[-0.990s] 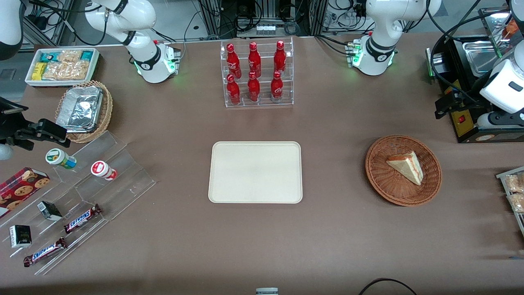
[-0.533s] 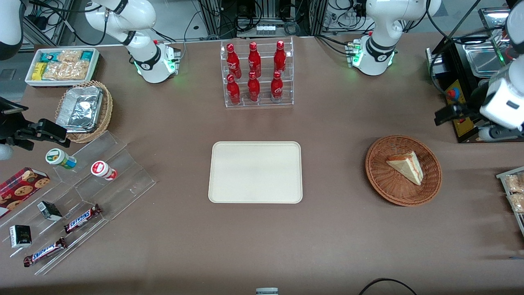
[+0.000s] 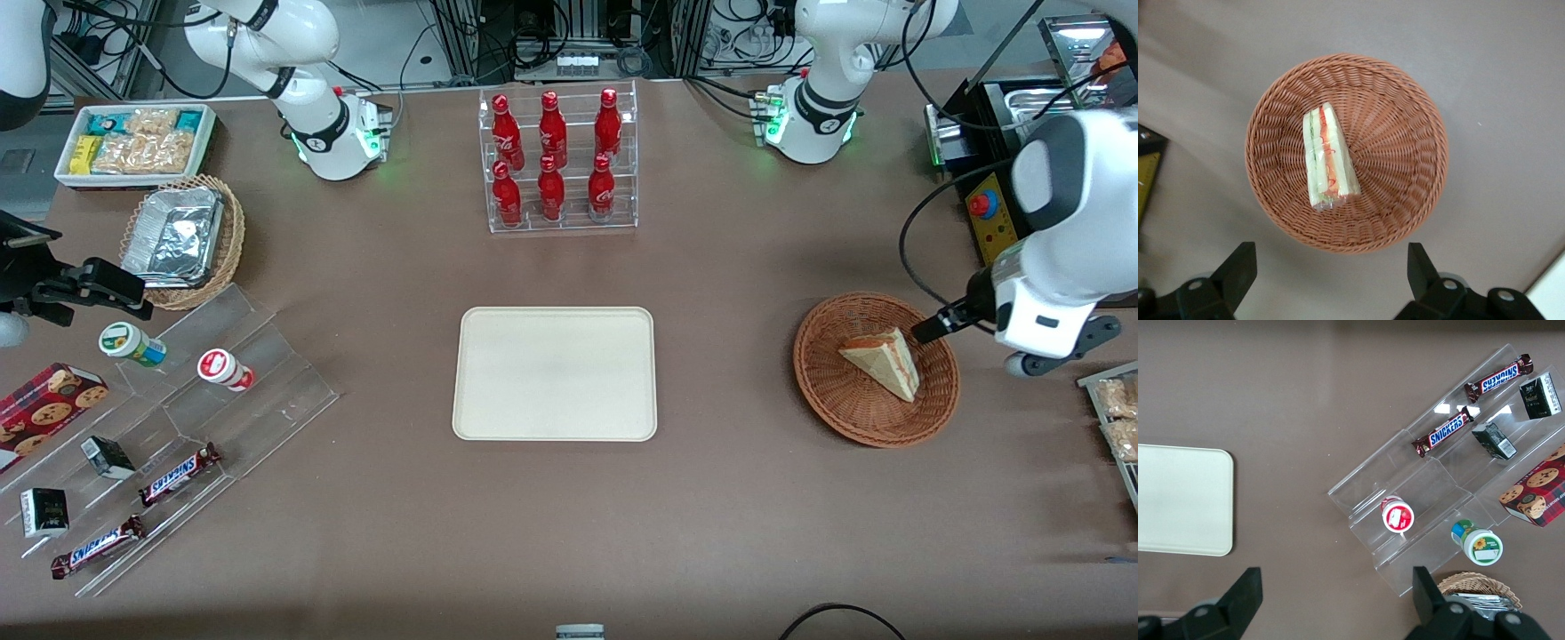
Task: Place sandwich from basket to tray
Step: 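Lower the left gripper into the basket around the wrapped sandwich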
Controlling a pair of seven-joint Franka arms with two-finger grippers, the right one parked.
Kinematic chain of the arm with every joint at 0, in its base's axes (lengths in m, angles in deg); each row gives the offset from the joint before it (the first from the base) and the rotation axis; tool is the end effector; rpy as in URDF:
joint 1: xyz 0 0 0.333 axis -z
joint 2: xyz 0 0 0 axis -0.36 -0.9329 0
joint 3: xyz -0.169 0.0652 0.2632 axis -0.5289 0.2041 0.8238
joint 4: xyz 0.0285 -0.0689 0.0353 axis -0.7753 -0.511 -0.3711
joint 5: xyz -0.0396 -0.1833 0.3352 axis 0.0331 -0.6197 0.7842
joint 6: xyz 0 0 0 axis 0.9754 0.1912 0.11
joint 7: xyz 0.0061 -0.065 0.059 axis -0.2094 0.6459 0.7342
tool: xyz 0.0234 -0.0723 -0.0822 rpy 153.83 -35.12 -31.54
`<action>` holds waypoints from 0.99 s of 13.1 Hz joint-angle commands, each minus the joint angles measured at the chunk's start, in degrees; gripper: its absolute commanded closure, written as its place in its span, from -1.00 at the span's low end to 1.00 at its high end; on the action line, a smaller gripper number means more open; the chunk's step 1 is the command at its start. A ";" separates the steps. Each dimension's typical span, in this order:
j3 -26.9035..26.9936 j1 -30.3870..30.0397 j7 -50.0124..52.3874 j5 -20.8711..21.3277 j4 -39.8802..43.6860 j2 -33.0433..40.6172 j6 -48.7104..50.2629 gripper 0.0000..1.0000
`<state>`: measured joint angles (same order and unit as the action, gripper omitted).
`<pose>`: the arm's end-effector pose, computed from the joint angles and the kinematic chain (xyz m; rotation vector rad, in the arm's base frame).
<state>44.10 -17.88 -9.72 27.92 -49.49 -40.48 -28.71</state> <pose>0.5647 0.0009 0.4357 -2.9677 -0.8270 0.1508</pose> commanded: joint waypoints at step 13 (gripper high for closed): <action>-0.30 -4.63 19.91 -0.16 -13.25 -9.60 -21.86 -1.00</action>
<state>44.23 -22.14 9.02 27.87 -62.48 -49.58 -49.22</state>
